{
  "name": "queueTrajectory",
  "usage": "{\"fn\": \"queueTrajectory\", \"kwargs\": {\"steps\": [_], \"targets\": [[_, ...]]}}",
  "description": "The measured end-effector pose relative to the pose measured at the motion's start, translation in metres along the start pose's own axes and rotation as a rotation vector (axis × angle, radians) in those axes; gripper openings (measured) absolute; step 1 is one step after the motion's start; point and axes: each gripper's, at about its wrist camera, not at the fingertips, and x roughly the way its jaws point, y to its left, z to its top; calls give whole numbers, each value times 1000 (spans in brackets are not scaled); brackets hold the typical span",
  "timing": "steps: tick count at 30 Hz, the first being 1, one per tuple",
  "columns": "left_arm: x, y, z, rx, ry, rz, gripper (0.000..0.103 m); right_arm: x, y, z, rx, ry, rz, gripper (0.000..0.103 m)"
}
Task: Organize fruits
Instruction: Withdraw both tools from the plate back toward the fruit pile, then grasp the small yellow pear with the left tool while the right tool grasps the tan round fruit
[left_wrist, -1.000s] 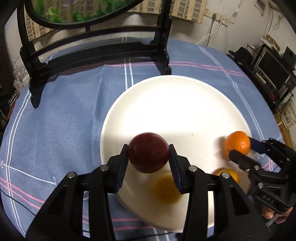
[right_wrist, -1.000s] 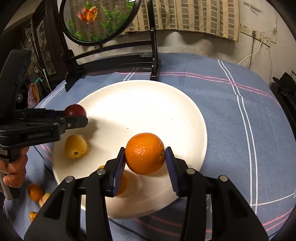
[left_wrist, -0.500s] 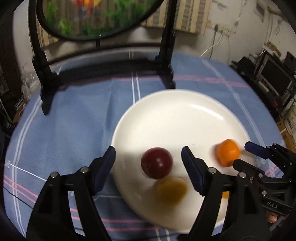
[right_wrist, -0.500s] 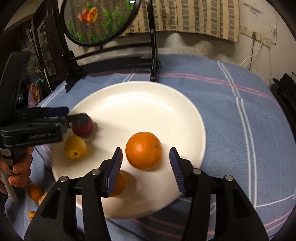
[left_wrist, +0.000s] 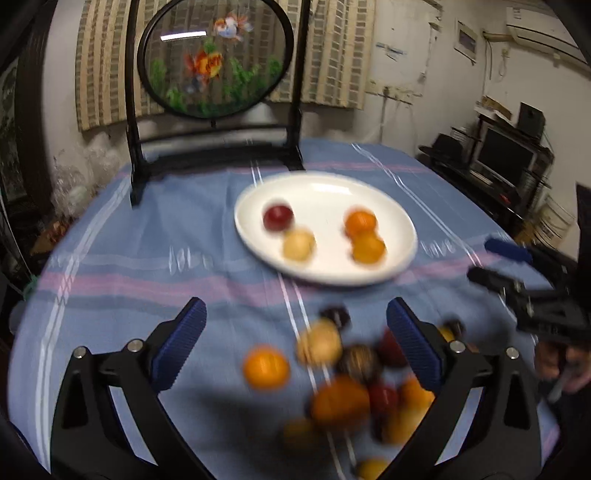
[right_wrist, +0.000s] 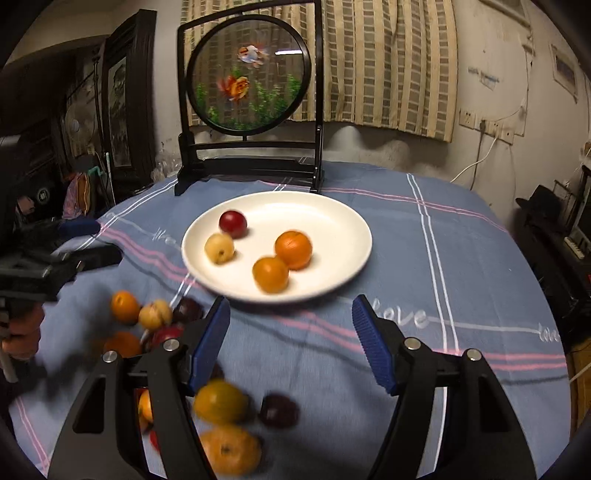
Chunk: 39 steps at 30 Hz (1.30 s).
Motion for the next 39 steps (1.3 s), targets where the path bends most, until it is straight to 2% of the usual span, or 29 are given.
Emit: {"fn": "queueTrajectory", "kwargs": {"steps": [3,11,15,23,30,36,39], "targets": [[-13,-1,-33,-8,36,-63,100,-11,4,-20,-39,15,2,69],[-38,-15,-74,78,27,-81,100,-24,6,-51,-57,86,92,69],[-43,-23,-77,107,21,-97,100,-23,17,-60,-100,131,109,69],[-37,-26,-80,115,62,-111,100,-21,20,-63,-100,156,116,69],[-31,-32,-83,139,103,-112,100,2,24,-66,-115,274,105,69],[-32,-34,-84,152,100,-111,100,12,25,-67,-109,304,111,69],[-33,-35,-85,159,98,-116,100,14,25,-68,-111,311,118,65]]}}
